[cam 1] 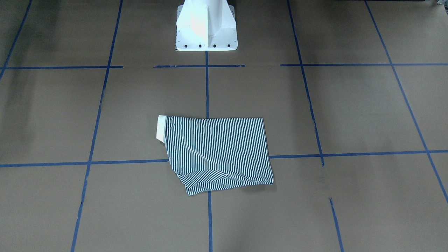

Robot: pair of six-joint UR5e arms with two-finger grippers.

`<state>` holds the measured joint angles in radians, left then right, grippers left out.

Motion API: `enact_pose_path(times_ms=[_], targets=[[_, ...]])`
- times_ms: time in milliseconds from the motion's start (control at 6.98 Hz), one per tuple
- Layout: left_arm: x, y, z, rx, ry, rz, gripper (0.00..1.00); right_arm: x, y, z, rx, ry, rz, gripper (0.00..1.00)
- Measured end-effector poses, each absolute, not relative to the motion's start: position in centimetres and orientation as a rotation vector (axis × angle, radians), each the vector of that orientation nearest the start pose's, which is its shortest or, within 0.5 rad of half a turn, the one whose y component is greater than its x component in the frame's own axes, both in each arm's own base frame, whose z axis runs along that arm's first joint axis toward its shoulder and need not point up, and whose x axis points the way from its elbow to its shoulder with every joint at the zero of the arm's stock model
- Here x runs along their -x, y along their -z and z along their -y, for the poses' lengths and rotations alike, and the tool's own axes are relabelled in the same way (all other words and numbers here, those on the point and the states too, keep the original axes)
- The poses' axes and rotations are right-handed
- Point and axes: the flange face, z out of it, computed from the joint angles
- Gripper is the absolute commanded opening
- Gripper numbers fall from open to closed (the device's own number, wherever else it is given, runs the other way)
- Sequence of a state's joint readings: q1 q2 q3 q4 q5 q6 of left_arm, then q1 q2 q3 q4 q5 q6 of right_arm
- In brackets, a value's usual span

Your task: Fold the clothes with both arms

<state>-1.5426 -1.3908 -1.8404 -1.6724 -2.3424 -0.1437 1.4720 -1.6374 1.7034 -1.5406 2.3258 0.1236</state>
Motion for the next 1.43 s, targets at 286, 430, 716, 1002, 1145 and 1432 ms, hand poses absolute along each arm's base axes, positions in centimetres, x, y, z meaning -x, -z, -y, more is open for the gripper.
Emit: enact_pose_path(times_ms=[286,430,716,1002,1145,1432], targets=[[4.9,-59.3,42.9,-0.112,0.038,-0.817,1.00,-2.0,-62.2,47.3,-0.003,0.007,0.761,1.00],[4.8,-59.1,43.3,-0.117,0.035,-0.823,1.00,-2.2,-62.1,47.0,0.004,0.001,0.760,1.00],[4.8,-58.9,44.1,-0.127,0.030,-0.824,1.00,-2.3,-62.1,46.7,0.008,-0.005,0.758,1.00],[4.8,-59.0,45.0,-0.128,0.028,-0.822,1.00,-2.4,-61.9,46.7,0.004,-0.011,0.759,1.00],[4.8,-58.4,45.7,-0.141,0.019,-0.823,1.00,-2.3,-62.0,46.6,0.004,-0.012,0.759,1.00],[4.8,-58.4,46.2,-0.133,0.023,-0.821,1.00,-2.3,-62.2,46.6,0.006,-0.012,0.759,1.00]])
